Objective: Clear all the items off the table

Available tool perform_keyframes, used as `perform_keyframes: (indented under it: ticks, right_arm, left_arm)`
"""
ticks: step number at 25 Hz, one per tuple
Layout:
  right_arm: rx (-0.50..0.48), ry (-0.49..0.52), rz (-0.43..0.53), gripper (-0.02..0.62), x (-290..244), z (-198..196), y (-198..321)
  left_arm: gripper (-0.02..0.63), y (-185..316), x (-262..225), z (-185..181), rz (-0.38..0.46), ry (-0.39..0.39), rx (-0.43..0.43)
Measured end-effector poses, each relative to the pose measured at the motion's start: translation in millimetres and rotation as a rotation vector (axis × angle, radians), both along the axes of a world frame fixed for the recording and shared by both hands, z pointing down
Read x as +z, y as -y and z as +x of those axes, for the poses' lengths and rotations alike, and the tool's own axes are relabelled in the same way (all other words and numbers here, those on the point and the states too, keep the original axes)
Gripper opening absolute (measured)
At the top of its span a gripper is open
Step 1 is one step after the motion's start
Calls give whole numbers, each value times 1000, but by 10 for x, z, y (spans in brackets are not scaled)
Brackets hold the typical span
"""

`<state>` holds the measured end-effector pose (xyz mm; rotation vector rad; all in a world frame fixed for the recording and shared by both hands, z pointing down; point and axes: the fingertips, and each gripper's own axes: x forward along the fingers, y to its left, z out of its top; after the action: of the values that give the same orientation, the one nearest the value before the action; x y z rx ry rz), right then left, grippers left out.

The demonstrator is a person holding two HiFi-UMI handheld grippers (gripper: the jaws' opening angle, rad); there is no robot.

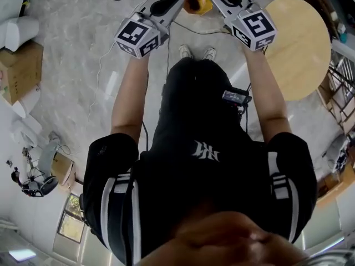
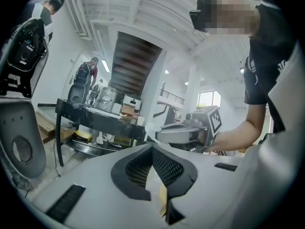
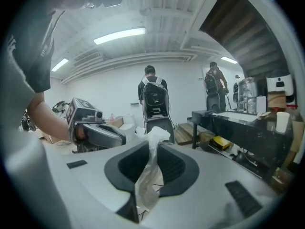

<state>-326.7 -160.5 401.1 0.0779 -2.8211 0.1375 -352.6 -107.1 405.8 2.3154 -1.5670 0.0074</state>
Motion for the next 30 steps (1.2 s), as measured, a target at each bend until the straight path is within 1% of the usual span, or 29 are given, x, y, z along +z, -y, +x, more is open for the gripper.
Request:
perform_keyframes:
  ticks: [3,7,10,12,17,22,25,28,30]
  right_arm:
    - [15,24,4,60,264,-16,146]
    - [35,43,28,60,616,22,373]
    - [46,28,32,60,938,37,584]
    - [56,19,32,60,1274,17,671]
    - [81,-37,-5,60,2297,27,802]
    - [143,-66,-53,60,3044,183,950]
    - [170,-84,-67,60,3409,303,1073]
    - [179,-111,-63,60,3609,472,1108]
    - [181,-133,-71,60,3801,534,1104]
  left_arm:
    - [12,132,260,-2,-2,-6,-16]
    - [12,321,640,112,-14,-19,-44]
    - [12,527,971,185,-40,-36,-56]
    - [12,609,1280,206,-49,-47,-58]
    - [12,718,2114,261,-79,-57,-51]
    - [12,756,2769,359,-120,-64,-50]
    - [12,828,3103,444,-147,-68,-49]
    - [12,888,3262,588,-153,-68,-40]
    - [12,913,3434,620,-161,-66,-39]
